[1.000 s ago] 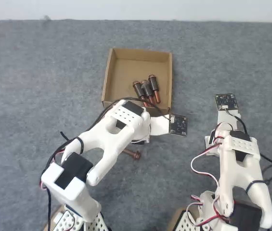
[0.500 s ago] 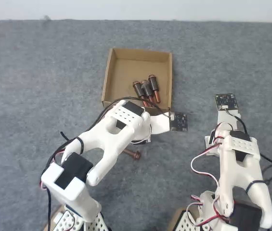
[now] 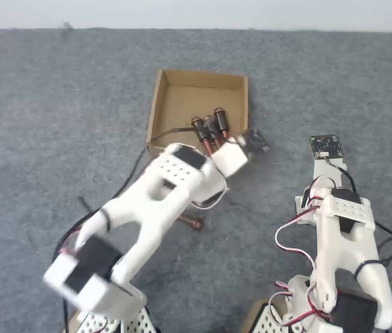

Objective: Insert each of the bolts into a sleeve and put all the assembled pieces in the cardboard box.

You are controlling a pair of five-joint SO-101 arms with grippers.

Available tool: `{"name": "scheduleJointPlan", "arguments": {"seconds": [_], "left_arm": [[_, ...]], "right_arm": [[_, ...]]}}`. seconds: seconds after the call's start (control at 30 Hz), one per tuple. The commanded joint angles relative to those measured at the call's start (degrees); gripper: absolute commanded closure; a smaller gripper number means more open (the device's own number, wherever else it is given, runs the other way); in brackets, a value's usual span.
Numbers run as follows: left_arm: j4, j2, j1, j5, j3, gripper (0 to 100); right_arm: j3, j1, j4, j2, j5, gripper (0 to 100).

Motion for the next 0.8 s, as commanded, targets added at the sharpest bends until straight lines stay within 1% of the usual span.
{"name": "scheduleJointPlan", "arguments": {"seconds": [0.0, 0.1, 0.2, 0.33, 0.47, 0.57, 0.67, 0.77], "left_arm": [[-5.54, -13.27, -0.7, 4.75, 5.85, 99], [-9.67, -21.98, -3.78, 8.88, 12.35, 99], [-11.6, -29.71, -8.44, 13.27, 16.66, 99], [-13.19, -37.71, -15.47, 19.6, 21.32, 99], [-17.14, -44.31, -23.91, 24.44, 27.65, 99], [-21.89, -48.09, -29.8, 26.29, 33.54, 99], [-26.9, -52.13, -34.9, 26.55, 39.96, 99], [-30.07, -56.44, -39.65, 26.37, 46.29, 99]], "right_arm": [[-0.26, 0.31, -0.13, -2.77, 0.35, 99.3], [-0.26, 0.31, -0.13, -2.77, 0.35, 99.3], [-0.26, 0.31, -0.13, -2.77, 0.35, 99.3], [-0.26, 0.31, -0.13, -2.77, 0.26, 99.3], [-0.26, 0.31, -0.13, -2.77, 0.26, 99.3], [-0.26, 0.31, -0.13, -2.77, 0.26, 99.3], [-0.26, 0.31, -1.1, -2.95, 0.26, 99.2], [-0.35, 0.04, -3.47, -3.3, 0.26, 99.2]]}}
